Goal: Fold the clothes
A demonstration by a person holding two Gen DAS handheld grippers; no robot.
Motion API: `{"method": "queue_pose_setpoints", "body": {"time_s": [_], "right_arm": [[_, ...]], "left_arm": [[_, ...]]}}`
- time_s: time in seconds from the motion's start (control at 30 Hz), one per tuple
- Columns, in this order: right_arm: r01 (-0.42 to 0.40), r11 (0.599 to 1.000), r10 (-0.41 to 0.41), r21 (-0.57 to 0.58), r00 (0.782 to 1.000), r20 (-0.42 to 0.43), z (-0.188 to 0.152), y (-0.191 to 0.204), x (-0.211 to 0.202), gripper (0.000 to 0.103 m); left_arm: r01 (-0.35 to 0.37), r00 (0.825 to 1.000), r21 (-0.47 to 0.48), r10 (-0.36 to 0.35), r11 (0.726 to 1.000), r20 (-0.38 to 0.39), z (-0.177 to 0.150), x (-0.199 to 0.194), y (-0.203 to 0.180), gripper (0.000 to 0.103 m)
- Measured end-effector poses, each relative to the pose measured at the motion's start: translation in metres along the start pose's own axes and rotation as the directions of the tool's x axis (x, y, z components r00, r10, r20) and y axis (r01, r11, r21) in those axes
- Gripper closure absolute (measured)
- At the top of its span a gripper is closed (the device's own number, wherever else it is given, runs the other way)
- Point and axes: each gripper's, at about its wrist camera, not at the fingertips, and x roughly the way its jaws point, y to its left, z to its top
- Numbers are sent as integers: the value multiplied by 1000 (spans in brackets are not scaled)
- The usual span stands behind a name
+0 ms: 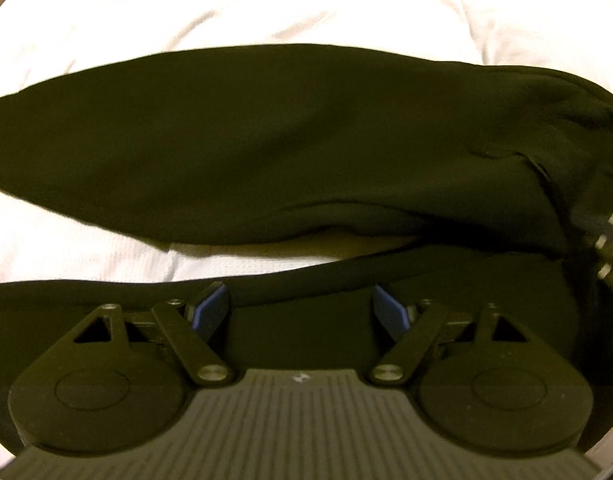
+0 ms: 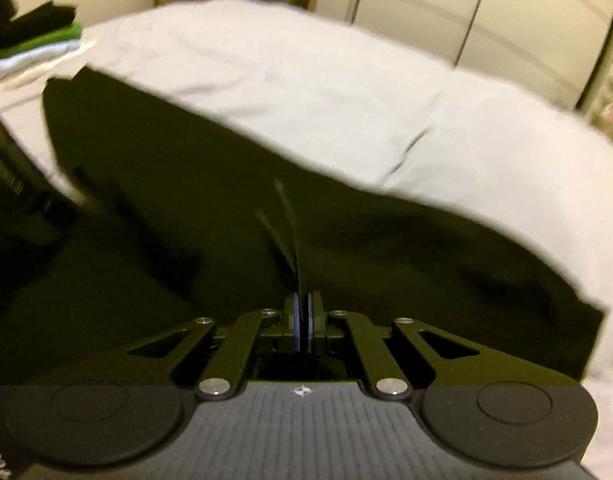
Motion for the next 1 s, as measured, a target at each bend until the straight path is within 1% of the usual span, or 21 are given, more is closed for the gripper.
{"method": "queue_pose_setpoints", "body": {"time_s": [0.03,0.07,0.1,0.13,0.17,0.2,0.33,0.37,0.4,0.43,0.47,0.5,0.57,0.67,0.73,0.8,0.87,0.9,0.93,1.0], "right_arm": [[-5,1000,5,-4,999,-36,-3,4,6,87],[16,1000,-17,-16,997,-76,-5,7,11,70],[47,998,-50,-32,994,-93,-6,8,12,55],[79,996,-83,-48,991,-102,-7,9,11,49],[82,996,-83,-21,991,-107,-9,3,5,35],[76,997,-74,18,991,-109,-10,-5,-3,26],[53,983,-33,175,993,-115,-18,-35,-34,26],[47,976,-23,214,993,-116,-20,-43,-41,29],[42,961,-10,273,993,-118,-24,-57,-49,38],[42,941,-3,336,993,-115,-28,-71,-57,43],[46,914,-2,404,994,-109,-29,-87,-61,50],[57,878,-8,475,995,-103,-31,-105,-63,53],[81,795,-33,602,995,-91,-40,-139,-68,55],[78,672,-68,736,997,-44,-55,-177,-75,55],[48,616,-64,787,998,-11,-62,-197,-70,55],[17,573,-44,820,999,10,-68,-216,-67,55],[-7,541,-20,841,1000,22,-73,-230,-62,55],[-37,529,10,848,999,37,-76,-236,-61,55],[-61,525,36,849,998,49,-78,-242,-56,55],[-102,528,81,843,994,70,-77,-250,-45,55]], "left_arm": [[-3,1000,0,3,1000,-4,0,2,1,26],[-6,1000,0,6,1000,-7,-1,4,2,26],[-6,1000,1,6,1000,-6,-2,3,3,26],[-4,1000,1,4,1000,-4,-2,2,4,26],[-2,1000,0,2,1000,-2,-2,1,6,26],[1,1000,-2,-1,1000,-1,-3,0,8,26],[-2,1000,-15,2,1000,1,-2,0,10,26],[-3,1000,-19,3,1000,2,0,0,9,26],[-1,1000,-22,1,1000,5,1,0,9,26],[4,1000,-24,-4,1000,10,2,0,9,26],[11,1000,-24,-10,1000,17,3,0,7,26],[20,999,-22,-19,1000,25,4,-1,4,26],[40,998,-11,-40,999,44,8,-2,-3,26],[71,995,13,-71,997,68,17,-3,-17,26],[83,993,34,-86,996,77,24,-2,-27,26],[95,991,56,-100,994,86,31,-1,-38,26],[102,989,78,-110,992,95,38,1,-45,26],[102,989,87,-110,991,99,41,2,-49,26],[101,988,97,-111,990,103,44,3,-53,26],[97,989,106,-108,990,103,46,6,-58,26]]}}
